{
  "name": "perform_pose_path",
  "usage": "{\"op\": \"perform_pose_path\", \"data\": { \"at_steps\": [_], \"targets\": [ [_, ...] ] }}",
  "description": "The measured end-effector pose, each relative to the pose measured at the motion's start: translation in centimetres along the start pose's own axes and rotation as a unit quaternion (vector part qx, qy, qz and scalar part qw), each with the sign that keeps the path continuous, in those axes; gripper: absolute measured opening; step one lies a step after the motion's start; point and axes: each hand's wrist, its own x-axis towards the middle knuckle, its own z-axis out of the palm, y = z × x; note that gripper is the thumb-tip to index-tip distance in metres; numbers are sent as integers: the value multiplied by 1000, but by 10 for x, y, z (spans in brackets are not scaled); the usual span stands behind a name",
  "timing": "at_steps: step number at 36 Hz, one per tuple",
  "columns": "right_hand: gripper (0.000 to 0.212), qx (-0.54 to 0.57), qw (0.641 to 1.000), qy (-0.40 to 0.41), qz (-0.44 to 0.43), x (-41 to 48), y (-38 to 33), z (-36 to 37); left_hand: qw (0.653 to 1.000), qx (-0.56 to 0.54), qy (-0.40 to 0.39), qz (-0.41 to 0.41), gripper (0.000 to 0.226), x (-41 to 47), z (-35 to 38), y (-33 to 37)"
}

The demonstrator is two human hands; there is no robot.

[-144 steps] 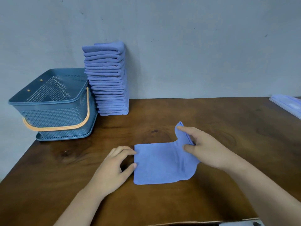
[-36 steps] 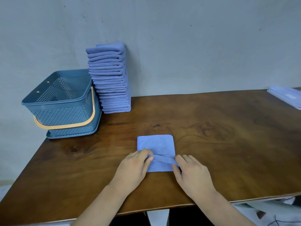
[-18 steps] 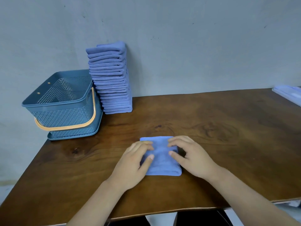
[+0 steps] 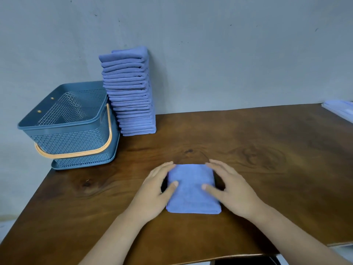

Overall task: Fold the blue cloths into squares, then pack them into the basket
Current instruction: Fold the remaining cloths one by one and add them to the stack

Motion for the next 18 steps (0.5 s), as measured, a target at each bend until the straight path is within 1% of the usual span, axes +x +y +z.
{"op": "perform_pose_path", "data": {
  "at_steps": [1, 2, 3, 5, 6, 8, 10, 12, 15, 17, 18],
  "targets": [
    [52, 6, 998, 52, 42, 0, -2, 0, 999, -2, 40, -26, 49, 0, -1, 0],
    [42, -10, 994, 77, 82, 1, -6, -1, 996, 8, 70, -52, 48, 1, 0, 0],
    [38, -39, 990, 73, 116, 4, -12, -2, 993, 18, 87, -73, 50, 2, 1, 3],
    [43, -78, 984, 38, 158, 11, -22, -1, 990, 34, 90, -101, 61, 4, 7, 10],
    [47, -76, 982, 27, 173, 15, -24, 1, 989, 47, 86, -107, 67, 4, 12, 13],
    [51, -50, 979, 19, 199, 23, -25, 6, 987, 91, 77, -111, 76, 4, 23, 17],
    [45, 0, 977, 11, 212, 29, -25, 9, 983, 127, 70, -113, 82, 3, 30, 18],
    [33, 63, 977, 15, 204, 33, -29, 9, 982, 132, 75, -116, 85, 3, 30, 19],
    [23, 137, 979, 45, 145, 36, -36, 6, 983, 105, 71, -132, 88, 4, 25, 20],
    [22, 170, 979, 62, 90, 34, -45, 3, 986, 45, 69, -147, 93, 2, 21, 21],
    [21, 179, 979, 70, 61, 33, -50, 1, 985, -11, 71, -157, 96, 2, 18, 23]
  ]
}}
